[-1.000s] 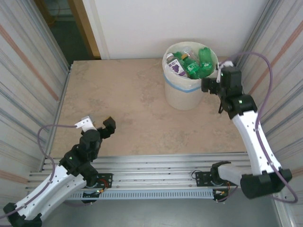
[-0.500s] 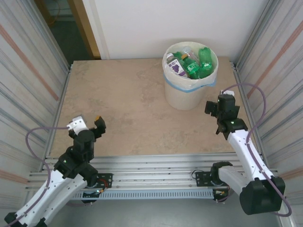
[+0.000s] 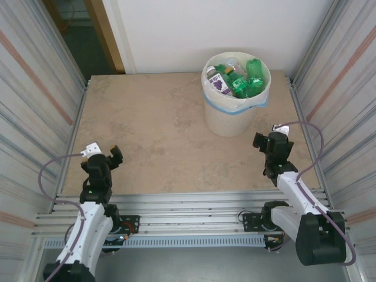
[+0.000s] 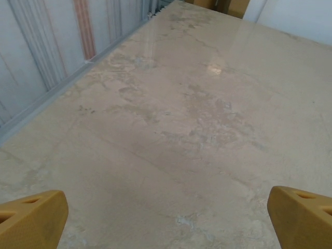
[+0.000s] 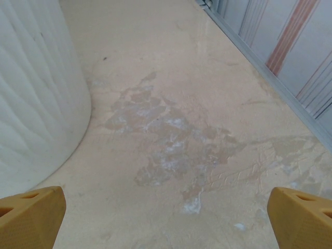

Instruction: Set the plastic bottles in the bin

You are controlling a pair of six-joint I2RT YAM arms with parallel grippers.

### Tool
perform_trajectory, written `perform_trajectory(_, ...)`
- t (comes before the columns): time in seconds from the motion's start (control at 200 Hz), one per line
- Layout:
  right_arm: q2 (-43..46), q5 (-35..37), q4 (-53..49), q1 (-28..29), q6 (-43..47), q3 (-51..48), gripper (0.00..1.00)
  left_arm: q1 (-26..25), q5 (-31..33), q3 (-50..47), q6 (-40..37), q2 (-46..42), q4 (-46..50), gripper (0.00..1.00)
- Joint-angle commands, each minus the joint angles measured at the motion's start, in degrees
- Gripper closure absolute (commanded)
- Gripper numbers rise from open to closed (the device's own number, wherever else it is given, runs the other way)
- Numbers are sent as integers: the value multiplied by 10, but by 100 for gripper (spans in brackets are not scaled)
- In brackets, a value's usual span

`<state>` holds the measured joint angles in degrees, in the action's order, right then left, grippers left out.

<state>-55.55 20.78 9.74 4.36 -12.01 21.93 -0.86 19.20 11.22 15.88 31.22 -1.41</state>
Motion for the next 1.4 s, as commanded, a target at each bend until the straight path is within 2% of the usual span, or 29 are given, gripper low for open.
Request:
perform_trajectory(0.0, -8, -16, 116, -9, -11, -23, 2, 6, -47, -23, -67, 16, -153, 1)
perform_trajectory(0.155, -31, -45, 186, -17, 13, -49, 2, 8, -56, -65, -113, 72, -271, 1)
perform_trajectory(0.386, -91, -100, 318, -47, 26, -87, 2, 12, -117, -79, -162, 214, -436, 1)
perform_trajectory(0.606, -177, -121, 417, -57, 40, -95, 2, 34, -184, -48, -164, 373, -575, 1)
perform_trajectory(0.706, -211, -131, 453, -62, 45, -94, 2, 42, -228, -26, -156, 437, -602, 1)
perform_trajectory(0.907, -278, -153, 513, -79, 33, -93, 2, 42, -248, -2, -158, 568, -697, 1)
perform_trajectory(0.957, -300, -157, 536, -81, 32, -94, 2, 42, -255, 7, -159, 560, -675, 1)
perform_trajectory(1.037, -331, -162, 565, -83, 32, -90, 2, 43, -282, 42, -169, 540, -576, 1)
perform_trajectory(1.102, -313, -175, 511, -88, 29, -74, 2, 42, -322, 82, -185, 554, -523, 1)
perform_trajectory(1.152, -316, -180, 483, -91, 28, -59, 2, 34, -337, 127, -204, 557, -434, 1)
perform_trajectory(1.187, -321, -192, 463, -93, 31, -43, 2, 18, -298, 124, -208, 558, -443, 1)
perform_trajectory(1.252, -325, -215, 367, -88, 49, 9, 2, 23, -302, 126, -204, 555, -435, 1)
perform_trajectory(1.302, -330, -196, 358, -65, 72, 18, 2, 22, -301, 124, -204, 556, -442, 1)
perform_trajectory(1.398, -328, -210, 359, -74, 66, 17, 2, 16, -275, 125, -201, 555, -437, 1)
